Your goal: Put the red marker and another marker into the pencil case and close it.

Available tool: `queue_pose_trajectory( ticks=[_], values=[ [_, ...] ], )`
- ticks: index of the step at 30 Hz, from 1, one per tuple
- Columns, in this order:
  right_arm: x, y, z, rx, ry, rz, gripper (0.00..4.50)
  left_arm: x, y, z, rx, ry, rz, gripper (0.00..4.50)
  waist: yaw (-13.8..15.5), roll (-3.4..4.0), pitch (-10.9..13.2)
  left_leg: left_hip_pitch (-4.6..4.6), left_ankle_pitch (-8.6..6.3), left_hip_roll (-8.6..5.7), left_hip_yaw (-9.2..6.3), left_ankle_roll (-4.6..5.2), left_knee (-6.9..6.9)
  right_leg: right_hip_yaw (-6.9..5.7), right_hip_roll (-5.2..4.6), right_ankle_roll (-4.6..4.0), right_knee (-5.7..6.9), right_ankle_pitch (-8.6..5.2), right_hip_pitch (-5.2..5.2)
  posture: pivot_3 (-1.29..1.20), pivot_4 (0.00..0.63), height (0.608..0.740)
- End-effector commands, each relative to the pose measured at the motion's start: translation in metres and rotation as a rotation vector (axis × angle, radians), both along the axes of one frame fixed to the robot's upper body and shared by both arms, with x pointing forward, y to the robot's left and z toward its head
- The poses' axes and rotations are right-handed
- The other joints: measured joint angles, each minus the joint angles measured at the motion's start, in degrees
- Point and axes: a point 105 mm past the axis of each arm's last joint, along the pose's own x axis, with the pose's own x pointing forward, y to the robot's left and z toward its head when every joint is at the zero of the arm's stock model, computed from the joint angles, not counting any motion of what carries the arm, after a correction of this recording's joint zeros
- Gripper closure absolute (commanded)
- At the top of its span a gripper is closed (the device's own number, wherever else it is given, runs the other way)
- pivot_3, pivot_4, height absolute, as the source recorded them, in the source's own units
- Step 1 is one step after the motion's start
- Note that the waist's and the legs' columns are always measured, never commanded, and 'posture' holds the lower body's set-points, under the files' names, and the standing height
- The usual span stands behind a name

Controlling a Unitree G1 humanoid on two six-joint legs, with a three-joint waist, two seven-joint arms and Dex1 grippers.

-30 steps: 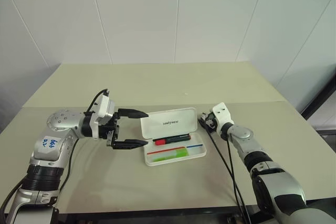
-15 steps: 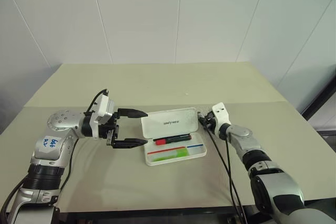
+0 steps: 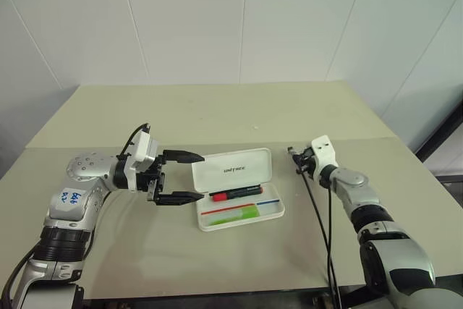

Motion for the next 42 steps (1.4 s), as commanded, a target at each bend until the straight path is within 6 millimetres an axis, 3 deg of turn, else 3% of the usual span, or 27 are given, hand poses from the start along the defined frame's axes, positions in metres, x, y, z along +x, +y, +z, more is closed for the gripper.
queue_pose_trajectory(
  ticks=[1,4,6,10,14,16,18,25,35,42],
  values=[
    [-0.004,0.005,0.053,0.009,-0.179,0.083,3.46,0.000,0.000,0.009,-0.013,-0.038,-0.017,0.00,-0.09,0.01,0.00,-0.12,0.00,0.02,0.03,0.00,-0.01,0.01,0.01,-0.03,0.05,-0.02,-0.20,0.00,0.150,0.740],
    [-0.018,0.016,0.085,0.001,-0.283,0.205,3.46,0.000,-0.002,0.007,-0.018,-0.035,-0.029,0.00,-0.05,0.08,0.04,-0.58,0.05,0.05,0.04,-0.09,0.02,0.01,0.02,-0.04,0.33,-0.02,-0.69,0.00,0.150,0.740],
    [-0.025,0.020,0.094,0.001,-0.311,0.250,3.46,0.000,-0.002,0.006,-0.019,-0.034,-0.032,0.00,0.10,0.08,0.04,-0.64,0.05,0.05,0.02,-0.09,0.02,-0.02,0.01,-0.04,0.33,-0.02,-0.72,0.00,0.150,0.740],
    [-0.073,0.049,0.118,-0.011,-0.370,0.547,3.46,-0.003,-0.005,0.003,-0.022,-0.026,-0.048,0.00,0.62,0.08,0.04,-0.71,0.05,0.02,-0.02,-0.09,0.04,-0.07,-0.02,-0.03,0.27,-0.02,-0.70,0.00,0.150,0.740],
    [-0.110,0.061,0.112,-0.064,-0.311,0.756,3.46,-0.006,-0.006,0.000,-0.021,-0.015,-0.058,0.00,0.89,0.08,0.04,-0.78,0.05,-0.01,-0.07,-0.09,0.12,-0.12,-0.06,0.00,0.23,-0.01,-0.68,0.00,0.150,0.740],
    [-0.134,0.062,0.098,-0.128,-0.223,0.907,3.46,-0.008,-0.006,-0.003,-0.017,-0.004,-0.063,0.00,1.38,0.08,0.04,-0.77,0.05,-0.01,-0.07,-0.08,0.16,-0.12,-0.06,0.00,0.19,-0.01,-0.66,0.00,0.150,0.740],
    [-0.145,0.056,0.084,-0.188,-0.136,0.991,3.46,-0.010,-0.006,-0.008,-0.006,0.010,-0.065,0.00,1.84,0.07,0.05,-0.74,0.04,0.00,-0.07,-0.08,0.18,-0.13,-0.04,-0.01,0.07,-0.01,-0.64,0.00,0.150,0.740],
    [-0.135,0.050,0.047,-0.291,-0.002,1.073,3.46,-0.014,0.004,-0.026,0.079,0.038,-0.046,0.00,1.61,0.07,0.05,-0.57,0.04,0.01,0.01,-0.05,0.55,-0.11,-0.01,-0.02,0.18,0.03,-0.43,0.00,0.150,0.740],
    [-0.115,0.062,0.026,-0.339,0.049,1.153,3.46,-0.022,0.011,-0.032,0.098,0.049,-0.019,0.00,1.80,0.07,0.05,-0.61,0.03,0.01,-0.04,-0.06,0.64,-0.12,-0.04,-0.02,0.23,0.04,-0.44,0.00,0.150,0.740],
    [-0.114,0.055,0.009,-0.402,0.116,1.176,3.46,-0.027,0.016,-0.034,0.103,0.061,0.006,0.00,1.80,0.07,0.05,-0.63,0.02,0.01,-0.05,-0.07,0.58,-0.13,-0.04,-0.03,0.21,0.03,-0.47,0.00,0.150,0.740]
  ],
)
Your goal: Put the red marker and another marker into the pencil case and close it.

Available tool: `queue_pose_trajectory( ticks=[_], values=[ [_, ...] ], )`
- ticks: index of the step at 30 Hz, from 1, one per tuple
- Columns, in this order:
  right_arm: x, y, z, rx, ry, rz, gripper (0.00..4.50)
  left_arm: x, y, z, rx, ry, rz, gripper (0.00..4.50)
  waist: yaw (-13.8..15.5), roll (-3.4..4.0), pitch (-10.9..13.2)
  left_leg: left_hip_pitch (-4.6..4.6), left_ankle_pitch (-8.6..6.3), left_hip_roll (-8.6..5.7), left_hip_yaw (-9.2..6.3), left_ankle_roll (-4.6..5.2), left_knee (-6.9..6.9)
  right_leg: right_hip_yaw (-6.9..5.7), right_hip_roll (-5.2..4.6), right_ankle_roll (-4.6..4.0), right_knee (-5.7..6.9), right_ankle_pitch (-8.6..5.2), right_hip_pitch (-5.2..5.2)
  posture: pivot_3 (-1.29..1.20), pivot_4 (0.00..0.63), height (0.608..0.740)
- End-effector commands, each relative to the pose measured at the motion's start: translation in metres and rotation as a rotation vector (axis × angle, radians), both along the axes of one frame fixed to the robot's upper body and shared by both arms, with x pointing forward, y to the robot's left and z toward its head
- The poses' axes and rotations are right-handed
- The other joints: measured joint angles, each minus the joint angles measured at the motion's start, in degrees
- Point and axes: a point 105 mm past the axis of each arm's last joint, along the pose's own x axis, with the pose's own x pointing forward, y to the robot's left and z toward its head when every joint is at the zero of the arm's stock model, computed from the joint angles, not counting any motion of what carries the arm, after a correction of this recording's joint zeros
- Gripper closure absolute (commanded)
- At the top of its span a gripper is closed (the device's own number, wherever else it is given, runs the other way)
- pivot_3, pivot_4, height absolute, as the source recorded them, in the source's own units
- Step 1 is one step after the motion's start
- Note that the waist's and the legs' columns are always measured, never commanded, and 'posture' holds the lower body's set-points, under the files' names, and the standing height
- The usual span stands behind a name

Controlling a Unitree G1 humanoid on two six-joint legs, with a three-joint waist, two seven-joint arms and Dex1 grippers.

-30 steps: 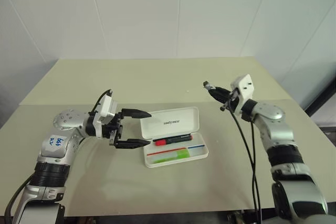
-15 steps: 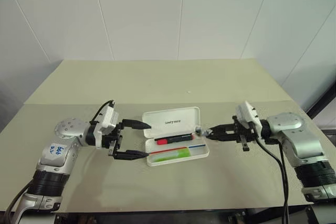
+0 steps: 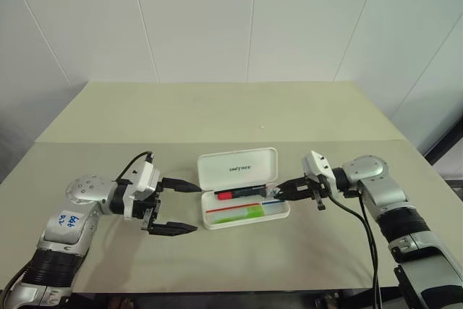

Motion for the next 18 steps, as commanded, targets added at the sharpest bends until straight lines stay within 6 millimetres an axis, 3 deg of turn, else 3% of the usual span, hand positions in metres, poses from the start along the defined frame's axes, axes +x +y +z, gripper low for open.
queue_pose_trajectory(
  ticks=[1,9,18],
  values=[
    [-0.005,-0.008,0.001,-0.060,-0.006,0.065,3.46,-0.005,0.005,0.011,-0.006,-0.042,0.012,0.00,0.00,0.00,0.00,0.00,0.00,0.00,0.00,0.00,0.00,0.00,-0.01,0.00,0.01,0.00,0.00,0.00,0.150,0.740],
    [-0.002,-0.020,-0.006,-0.106,-0.003,0.047,3.46,-0.006,0.009,0.011,0.003,-0.045,0.030,0.00,-0.01,0.00,0.00,0.01,0.00,0.00,0.01,0.00,0.09,0.00,0.00,0.00,0.06,0.00,0.02,0.00,0.150,0.740],
    [-0.004,-0.017,-0.005,-0.101,-0.008,0.073,3.46,-0.007,0.005,0.012,-0.005,-0.053,0.024,0.00,-0.05,0.00,0.00,0.01,0.00,0.00,0.00,0.00,0.12,0.00,0.01,0.00,0.08,0.00,0.02,0.00,0.150,0.740]
  ],
)
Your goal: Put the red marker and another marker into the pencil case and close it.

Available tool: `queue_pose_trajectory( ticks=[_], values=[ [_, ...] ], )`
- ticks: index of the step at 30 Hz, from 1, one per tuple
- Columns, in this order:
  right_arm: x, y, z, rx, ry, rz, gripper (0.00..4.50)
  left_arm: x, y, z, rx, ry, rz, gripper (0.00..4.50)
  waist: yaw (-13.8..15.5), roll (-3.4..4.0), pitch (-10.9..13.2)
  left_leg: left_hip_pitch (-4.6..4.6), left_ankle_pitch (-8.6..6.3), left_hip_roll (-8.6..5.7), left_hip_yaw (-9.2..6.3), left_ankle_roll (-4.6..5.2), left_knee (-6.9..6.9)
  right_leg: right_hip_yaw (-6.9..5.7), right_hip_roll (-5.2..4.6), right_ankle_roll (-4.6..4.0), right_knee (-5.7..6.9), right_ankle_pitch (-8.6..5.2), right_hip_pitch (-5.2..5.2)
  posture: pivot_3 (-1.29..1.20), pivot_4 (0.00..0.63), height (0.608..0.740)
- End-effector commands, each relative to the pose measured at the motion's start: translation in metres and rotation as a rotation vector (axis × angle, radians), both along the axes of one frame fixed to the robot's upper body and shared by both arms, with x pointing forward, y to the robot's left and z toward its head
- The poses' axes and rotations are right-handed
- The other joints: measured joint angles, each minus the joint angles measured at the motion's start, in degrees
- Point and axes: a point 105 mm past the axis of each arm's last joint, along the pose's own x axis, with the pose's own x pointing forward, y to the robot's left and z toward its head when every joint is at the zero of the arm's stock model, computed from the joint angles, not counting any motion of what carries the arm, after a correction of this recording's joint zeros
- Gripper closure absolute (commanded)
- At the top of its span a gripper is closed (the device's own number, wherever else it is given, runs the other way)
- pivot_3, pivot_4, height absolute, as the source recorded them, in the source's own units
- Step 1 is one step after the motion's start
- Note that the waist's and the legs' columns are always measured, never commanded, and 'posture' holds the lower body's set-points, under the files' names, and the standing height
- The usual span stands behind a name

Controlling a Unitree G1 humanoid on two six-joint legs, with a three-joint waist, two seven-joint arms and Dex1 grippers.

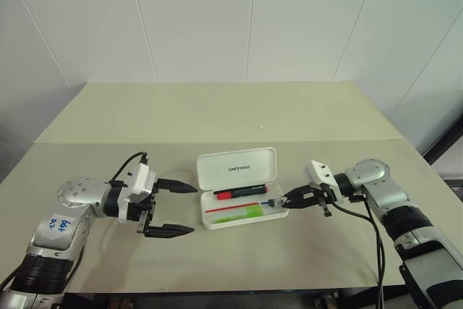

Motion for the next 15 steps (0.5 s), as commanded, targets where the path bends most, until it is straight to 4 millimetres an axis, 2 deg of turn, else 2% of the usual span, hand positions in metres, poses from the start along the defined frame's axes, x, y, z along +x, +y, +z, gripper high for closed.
queue_pose_trajectory(
  ticks=[1,11,15],
  values=[
    [-0.0061,-0.0003,0.0086,-0.017,-0.017,0.078,3.46,-0.0031,0.0004,0.0106,-0.014,-0.043,-0.008,0.00,0.00,0.00,0.00,0.00,0.00,0.00,0.00,0.00,0.00,0.00,0.00,0.00,0.00,0.00,0.00,0.00,0.150,0.740],
    [-0.0042,0.0029,0.0132,0.008,-0.038,0.083,0.11,-0.0014,-0.0019,0.0125,-0.022,-0.051,-0.011,0.00,0.00,0.00,0.00,0.00,0.00,0.00,0.00,0.00,0.04,0.00,0.00,0.00,0.04,0.00,0.00,0.00,0.150,0.740],
    [-0.0011,0.0043,0.0153,0.019,-0.058,0.074,0.05,0.0006,-0.0037,0.0134,-0.027,-0.055,-0.014,0.00,-0.03,0.00,0.00,0.00,0.00,0.00,0.00,0.00,0.09,0.00,0.00,0.00,0.08,0.00,0.00,0.00,0.150,0.740]
  ],
)
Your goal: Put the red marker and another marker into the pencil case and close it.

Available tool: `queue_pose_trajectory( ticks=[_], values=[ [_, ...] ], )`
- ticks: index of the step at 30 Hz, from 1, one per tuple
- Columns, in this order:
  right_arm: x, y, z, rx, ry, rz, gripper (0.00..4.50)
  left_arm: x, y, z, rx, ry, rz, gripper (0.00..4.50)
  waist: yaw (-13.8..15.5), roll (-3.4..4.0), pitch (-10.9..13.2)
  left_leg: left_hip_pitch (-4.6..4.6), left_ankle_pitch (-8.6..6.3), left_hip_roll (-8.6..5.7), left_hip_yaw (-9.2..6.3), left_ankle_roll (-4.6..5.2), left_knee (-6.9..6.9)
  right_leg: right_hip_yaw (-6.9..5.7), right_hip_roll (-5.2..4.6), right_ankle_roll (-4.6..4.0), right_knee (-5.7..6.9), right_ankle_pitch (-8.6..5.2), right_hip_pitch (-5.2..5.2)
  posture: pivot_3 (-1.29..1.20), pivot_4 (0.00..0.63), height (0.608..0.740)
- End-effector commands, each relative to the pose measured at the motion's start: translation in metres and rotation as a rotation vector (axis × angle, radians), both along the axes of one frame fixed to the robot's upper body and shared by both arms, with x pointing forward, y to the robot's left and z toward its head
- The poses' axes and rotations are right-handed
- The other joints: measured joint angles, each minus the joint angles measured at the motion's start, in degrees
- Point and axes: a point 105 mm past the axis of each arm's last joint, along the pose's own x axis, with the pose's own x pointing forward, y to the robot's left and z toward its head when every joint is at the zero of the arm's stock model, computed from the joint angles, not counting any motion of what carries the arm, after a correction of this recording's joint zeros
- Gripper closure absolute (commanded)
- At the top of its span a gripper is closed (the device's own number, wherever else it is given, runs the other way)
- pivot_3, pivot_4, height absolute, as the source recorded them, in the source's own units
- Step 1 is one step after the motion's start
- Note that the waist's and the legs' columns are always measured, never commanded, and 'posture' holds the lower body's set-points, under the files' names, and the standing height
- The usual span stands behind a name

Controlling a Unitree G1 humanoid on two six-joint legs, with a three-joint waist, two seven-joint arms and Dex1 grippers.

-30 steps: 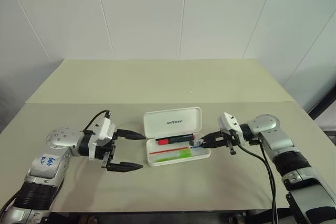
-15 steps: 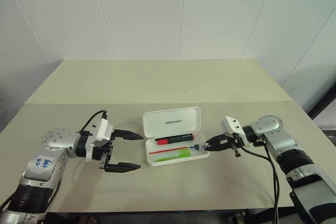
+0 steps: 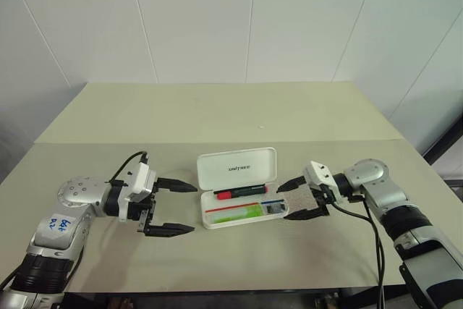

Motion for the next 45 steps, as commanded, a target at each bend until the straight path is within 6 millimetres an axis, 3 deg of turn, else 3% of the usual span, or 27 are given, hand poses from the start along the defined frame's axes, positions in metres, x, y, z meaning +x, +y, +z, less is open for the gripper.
queue_pose_trajectory(
  ticks=[1,12,19,24,27,34,38,45],
  values=[
    [-0.001,0.000,0.013,0.009,-0.040,0.052,0.05,-0.001,-0.003,0.011,-0.023,-0.045,-0.016,0.00,-0.01,0.00,0.00,0.00,0.00,0.00,0.00,0.00,0.02,0.00,0.00,0.00,0.02,0.00,0.00,0.00,0.150,0.740],
    [-0.005,0.000,0.033,0.088,-0.111,0.049,0.05,0.003,-0.001,0.013,-0.033,-0.054,0.014,0.00,0.02,0.00,0.00,0.00,0.00,0.00,-0.01,0.00,0.02,0.00,0.00,0.00,0.06,0.00,-0.01,0.00,0.150,0.740],
    [-0.003,-0.018,0.028,0.105,-0.146,-0.055,0.05,0.016,0.002,0.017,-0.062,-0.093,0.099,0.00,0.24,0.00,0.00,0.00,0.00,-0.01,-0.03,0.00,0.05,0.00,0.00,0.00,0.06,0.00,0.01,0.00,0.150,0.740],
    [-0.006,-0.017,0.055,0.262,-0.190,-0.124,0.05,0.027,-0.003,0.032,-0.144,-0.141,0.155,0.00,0.26,0.00,0.00,0.00,0.00,-0.02,-0.03,0.00,0.08,0.01,-0.02,0.01,0.09,0.01,0.01,0.00,0.150,0.740],
    [-0.015,-0.017,0.070,0.391,-0.181,-0.149,0.05,0.031,-0.010,0.036,-0.193,-0.136,0.159,0.00,0.25,0.00,0.00,0.00,0.00,-0.02,-0.06,0.00,0.09,0.01,-0.01,0.01,0.13,0.01,0.01,0.00,0.150,0.740],
    [-0.046,-0.024,0.076,0.520,-0.114,-0.127,0.05,0.039,-0.015,0.041,-0.250,-0.074,0.122,0.00,0.51,0.00,0.00,0.00,0.00,-0.04,-0.05,0.00,0.14,0.01,0.00,0.04,0.14,0.02,0.05,0.00,0.150,0.740],
    [-0.052,-0.032,0.076,0.504,-0.103,-0.139,0.00,0.047,-0.007,0.046,-0.280,-0.030,0.066,0.85,0.42,0.00,0.00,0.02,0.01,-0.05,-0.05,0.01,0.22,0.01,0.02,0.07,0.14,0.05,0.11,0.00,0.150,0.740],
    [-0.052,-0.035,0.076,0.495,-0.118,-0.169,0.00,0.063,0.004,0.040,-0.245,0.035,0.031,3.25,0.28,0.00,0.00,0.03,0.02,-0.04,-0.04,0.02,0.19,0.00,0.04,0.07,0.12,0.05,0.11,0.00,0.150,0.740]
  ],
)
